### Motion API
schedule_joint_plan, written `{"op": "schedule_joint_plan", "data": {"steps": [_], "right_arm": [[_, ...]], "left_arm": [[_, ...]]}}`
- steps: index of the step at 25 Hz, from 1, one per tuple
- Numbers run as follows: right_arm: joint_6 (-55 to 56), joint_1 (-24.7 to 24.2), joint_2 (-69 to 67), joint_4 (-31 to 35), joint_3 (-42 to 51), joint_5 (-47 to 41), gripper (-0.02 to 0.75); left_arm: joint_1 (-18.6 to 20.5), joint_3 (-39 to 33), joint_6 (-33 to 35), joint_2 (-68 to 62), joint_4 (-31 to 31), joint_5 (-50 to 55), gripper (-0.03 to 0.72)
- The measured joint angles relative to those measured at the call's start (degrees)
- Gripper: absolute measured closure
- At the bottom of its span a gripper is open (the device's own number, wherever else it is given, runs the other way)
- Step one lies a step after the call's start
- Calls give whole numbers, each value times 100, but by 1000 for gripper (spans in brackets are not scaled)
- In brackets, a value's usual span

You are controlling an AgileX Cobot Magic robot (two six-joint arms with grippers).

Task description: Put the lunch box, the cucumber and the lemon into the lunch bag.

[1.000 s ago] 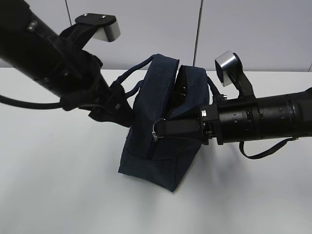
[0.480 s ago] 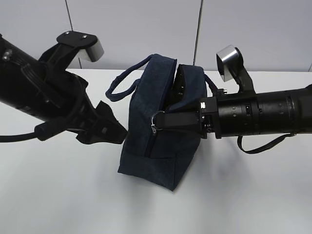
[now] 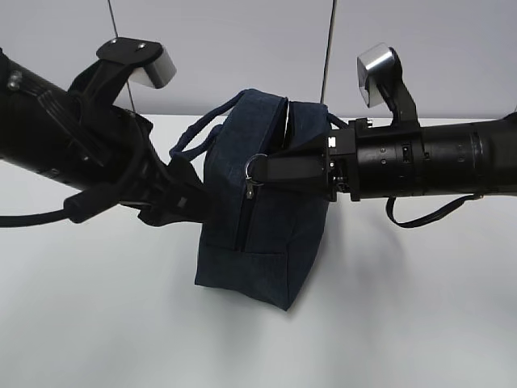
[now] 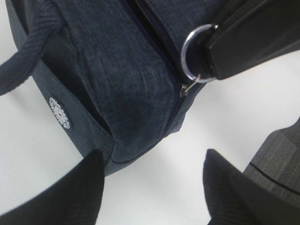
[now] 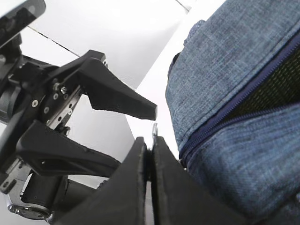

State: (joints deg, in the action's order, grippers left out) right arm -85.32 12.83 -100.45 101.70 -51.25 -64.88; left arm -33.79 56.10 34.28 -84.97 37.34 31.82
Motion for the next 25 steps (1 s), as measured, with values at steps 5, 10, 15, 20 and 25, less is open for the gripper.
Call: {"op": "schedule_joint_plan", "data": {"steps": [5, 10, 15, 20, 25], "right_arm": [[12, 0, 0, 0, 0, 0, 738], [12, 0, 0, 0, 0, -13, 738], [12, 0, 0, 0, 0, -13, 738], [20, 0, 0, 0, 0, -13, 738], [20, 0, 0, 0, 0, -13, 738]], "left_arm": [[0, 0, 21, -60, 90, -221, 230], [0, 0, 33, -291, 288, -484, 234], [0, 0, 33, -405, 456, -649, 260], [0, 0, 41, -556, 598, -723, 416], [0, 0, 41, -716, 685, -723, 549]]}}
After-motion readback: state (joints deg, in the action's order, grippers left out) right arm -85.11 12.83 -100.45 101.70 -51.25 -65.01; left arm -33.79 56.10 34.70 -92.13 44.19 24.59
